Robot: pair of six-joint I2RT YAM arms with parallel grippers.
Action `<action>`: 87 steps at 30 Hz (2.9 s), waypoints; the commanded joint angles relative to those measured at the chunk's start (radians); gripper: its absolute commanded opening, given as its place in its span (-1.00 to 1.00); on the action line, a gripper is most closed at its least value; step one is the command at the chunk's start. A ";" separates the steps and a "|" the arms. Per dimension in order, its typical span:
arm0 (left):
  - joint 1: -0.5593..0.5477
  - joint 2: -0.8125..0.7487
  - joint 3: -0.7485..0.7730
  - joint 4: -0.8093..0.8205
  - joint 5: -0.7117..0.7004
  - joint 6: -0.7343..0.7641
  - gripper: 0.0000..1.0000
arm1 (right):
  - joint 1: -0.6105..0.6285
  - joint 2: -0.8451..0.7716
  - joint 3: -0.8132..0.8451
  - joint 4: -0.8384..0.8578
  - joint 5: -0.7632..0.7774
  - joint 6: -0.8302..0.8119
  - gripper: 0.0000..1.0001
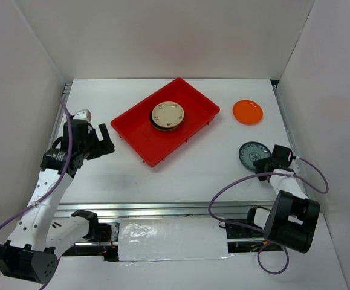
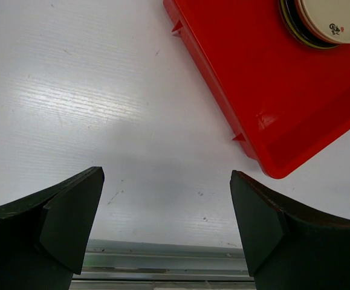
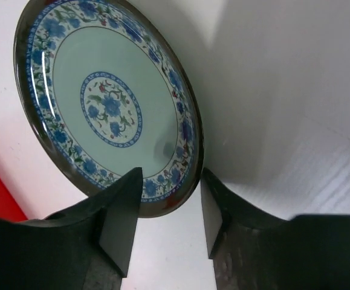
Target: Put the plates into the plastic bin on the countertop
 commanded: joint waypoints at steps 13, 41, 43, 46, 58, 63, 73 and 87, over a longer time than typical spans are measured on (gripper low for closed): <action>0.005 -0.019 0.015 0.030 -0.016 0.024 0.99 | -0.015 0.034 -0.023 0.025 -0.038 -0.029 -1.00; 0.022 -0.065 -0.017 0.079 -0.007 0.019 0.99 | 0.643 0.917 1.334 -0.180 -0.366 -0.181 -1.00; 0.022 -0.059 -0.014 0.077 -0.006 0.021 0.99 | 0.654 0.958 1.374 -0.187 -0.374 -0.190 -1.00; 0.024 -0.039 -0.011 0.074 0.002 0.021 0.99 | 0.668 0.991 1.412 -0.204 -0.381 -0.212 -1.00; 0.022 -0.036 -0.013 0.077 0.016 0.030 0.99 | 0.648 0.836 1.369 -0.193 -0.360 -0.267 1.00; 0.024 -0.037 -0.014 0.074 0.011 0.027 0.99 | 0.481 0.683 1.221 -0.230 -0.138 -0.243 1.00; 0.024 -0.040 -0.014 0.079 0.024 0.032 0.99 | 0.128 0.731 0.972 -0.136 -0.032 -0.166 1.00; 0.022 -0.040 -0.017 0.085 0.047 0.039 0.99 | 0.059 0.920 1.032 -0.033 -0.124 -0.143 0.65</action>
